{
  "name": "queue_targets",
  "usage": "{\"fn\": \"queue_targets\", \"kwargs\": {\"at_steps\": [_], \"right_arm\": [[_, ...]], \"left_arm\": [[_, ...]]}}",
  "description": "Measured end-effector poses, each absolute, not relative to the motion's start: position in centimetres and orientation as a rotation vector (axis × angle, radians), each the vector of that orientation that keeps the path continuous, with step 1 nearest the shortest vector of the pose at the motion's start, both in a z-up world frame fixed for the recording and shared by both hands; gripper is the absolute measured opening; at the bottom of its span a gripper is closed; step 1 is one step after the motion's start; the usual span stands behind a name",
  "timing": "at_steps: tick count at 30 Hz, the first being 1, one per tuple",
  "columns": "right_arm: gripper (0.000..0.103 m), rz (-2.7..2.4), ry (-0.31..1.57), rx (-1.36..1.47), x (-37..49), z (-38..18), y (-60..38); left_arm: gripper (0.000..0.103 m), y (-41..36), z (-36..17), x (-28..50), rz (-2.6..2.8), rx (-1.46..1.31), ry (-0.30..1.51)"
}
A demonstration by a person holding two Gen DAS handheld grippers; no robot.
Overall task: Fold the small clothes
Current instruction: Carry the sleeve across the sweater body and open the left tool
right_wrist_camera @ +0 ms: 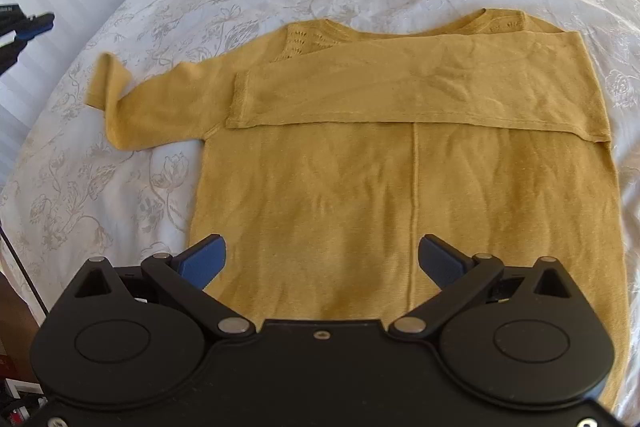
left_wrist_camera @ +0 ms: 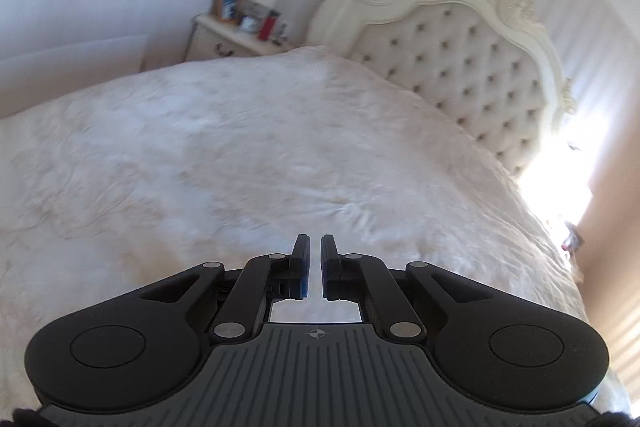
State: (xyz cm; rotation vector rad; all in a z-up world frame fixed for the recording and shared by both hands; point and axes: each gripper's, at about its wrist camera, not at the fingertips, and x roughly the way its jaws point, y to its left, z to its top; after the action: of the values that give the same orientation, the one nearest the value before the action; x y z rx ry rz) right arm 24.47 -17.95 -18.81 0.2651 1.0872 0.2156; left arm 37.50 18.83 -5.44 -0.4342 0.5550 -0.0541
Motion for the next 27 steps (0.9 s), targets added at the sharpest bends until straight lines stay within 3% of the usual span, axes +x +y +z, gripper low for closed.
{"fn": "queue_targets", "kwargs": {"at_steps": [4,9,11,13,18,27], "right_arm": [[0.102,0.209,1.077,0.275,23.9,-18.9,-21.9],[0.102,0.216,1.051,0.271,23.5,-18.1,-26.2],[0.102,0.211,1.043,0.264,23.6,-17.9,-27.3],[0.102,0.197,1.042,0.268,23.8,-17.9,-28.3],[0.102,0.185,1.057,0.277,24.5,-18.5,-28.9],[0.102,0.156,1.088,0.282,25.3,-18.8,-25.8]], "left_arm": [[0.006,9.9,-3.1,37.8,-0.198,-0.37,0.514],[0.013,0.8,-5.6,37.3,-0.264,-0.294,0.581],[0.045,-1.5,-7.4,36.7,-0.266,-0.236,0.638],[0.054,-2.8,-9.7,35.8,-0.256,-0.177,0.708],[0.06,-0.8,-14.0,33.9,-0.146,-0.143,0.859],[0.071,13.6,-16.8,34.8,0.139,-0.475,0.913]]}}
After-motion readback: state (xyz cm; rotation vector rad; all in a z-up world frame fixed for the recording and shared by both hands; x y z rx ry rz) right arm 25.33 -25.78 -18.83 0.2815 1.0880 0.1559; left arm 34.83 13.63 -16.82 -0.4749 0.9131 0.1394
